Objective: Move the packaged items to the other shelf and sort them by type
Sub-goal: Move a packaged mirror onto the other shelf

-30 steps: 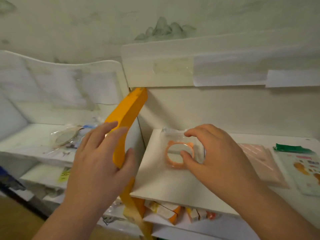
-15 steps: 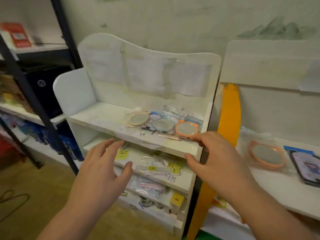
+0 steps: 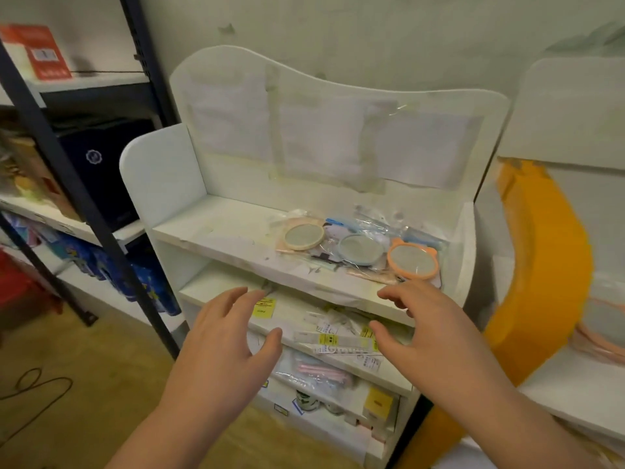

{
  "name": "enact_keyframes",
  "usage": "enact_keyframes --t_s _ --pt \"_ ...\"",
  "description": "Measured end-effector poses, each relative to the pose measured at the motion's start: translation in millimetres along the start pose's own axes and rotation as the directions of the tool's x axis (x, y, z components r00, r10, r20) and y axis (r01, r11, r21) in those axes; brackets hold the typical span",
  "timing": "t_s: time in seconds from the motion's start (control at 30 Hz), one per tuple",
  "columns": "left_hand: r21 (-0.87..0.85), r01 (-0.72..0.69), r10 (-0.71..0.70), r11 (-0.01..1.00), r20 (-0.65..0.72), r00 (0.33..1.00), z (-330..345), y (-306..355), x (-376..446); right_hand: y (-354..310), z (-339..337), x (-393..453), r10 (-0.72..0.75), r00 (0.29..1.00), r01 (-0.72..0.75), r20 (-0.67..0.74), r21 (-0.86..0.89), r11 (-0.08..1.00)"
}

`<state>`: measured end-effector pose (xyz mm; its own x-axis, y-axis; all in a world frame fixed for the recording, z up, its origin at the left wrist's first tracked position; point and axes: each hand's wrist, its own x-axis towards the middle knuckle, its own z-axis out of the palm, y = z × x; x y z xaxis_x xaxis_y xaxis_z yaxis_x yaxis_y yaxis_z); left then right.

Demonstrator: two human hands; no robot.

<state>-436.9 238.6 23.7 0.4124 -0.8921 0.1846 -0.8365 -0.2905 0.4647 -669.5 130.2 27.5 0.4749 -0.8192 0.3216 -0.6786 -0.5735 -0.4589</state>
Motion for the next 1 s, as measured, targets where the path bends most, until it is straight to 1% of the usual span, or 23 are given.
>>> enact_keyframes --t_s 0.13,0.2,0.33,0.47,0.6,0.7,0.77,0.87,0.93,1.0 --pt "0.009 0.025 -0.025 1.0 0.046 0.999 12 -11 44 11 23 38 0.032 0.999 -0.032 0.008 0.054 0.998" --pt "-0.014 0.062 -0.06 0.998 0.093 0.994 16 -16 66 14 32 59 0.047 0.999 -0.048 0.019 0.081 0.996" --pt "-0.055 0.154 -0.143 0.987 0.173 0.974 30 -30 121 18 51 108 0.054 0.999 -0.052 -0.009 0.127 0.99" --pt "-0.067 0.187 -0.169 0.98 0.211 0.963 50 -40 164 22 66 145 0.047 0.999 -0.049 0.015 0.123 0.991" --pt "-0.077 0.206 -0.18 0.976 0.26 0.949 66 -51 200 20 75 162 0.057 0.998 -0.061 0.039 0.107 0.992" --pt "-0.129 0.243 -0.204 0.961 0.257 0.945 81 -62 237 19 79 170 0.087 0.995 -0.091 0.042 0.087 0.992" --pt "-0.179 0.281 -0.224 0.943 0.284 0.932 94 -68 260 18 83 175 0.121 0.992 -0.124 0.047 0.072 0.99" --pt "-0.306 0.343 -0.248 0.888 0.309 0.918 111 -71 289 13 93 182 0.18 0.983 -0.182 0.043 0.056 0.982" --pt "-0.349 0.34 -0.235 0.873 0.308 0.922 119 -72 307 8 100 187 0.212 0.977 -0.213 0.027 0.042 0.976" --pt "-0.355 0.301 -0.184 0.885 0.326 0.927 126 -75 324 1 106 191 0.24 0.971 -0.24 0.018 0.016 0.971"
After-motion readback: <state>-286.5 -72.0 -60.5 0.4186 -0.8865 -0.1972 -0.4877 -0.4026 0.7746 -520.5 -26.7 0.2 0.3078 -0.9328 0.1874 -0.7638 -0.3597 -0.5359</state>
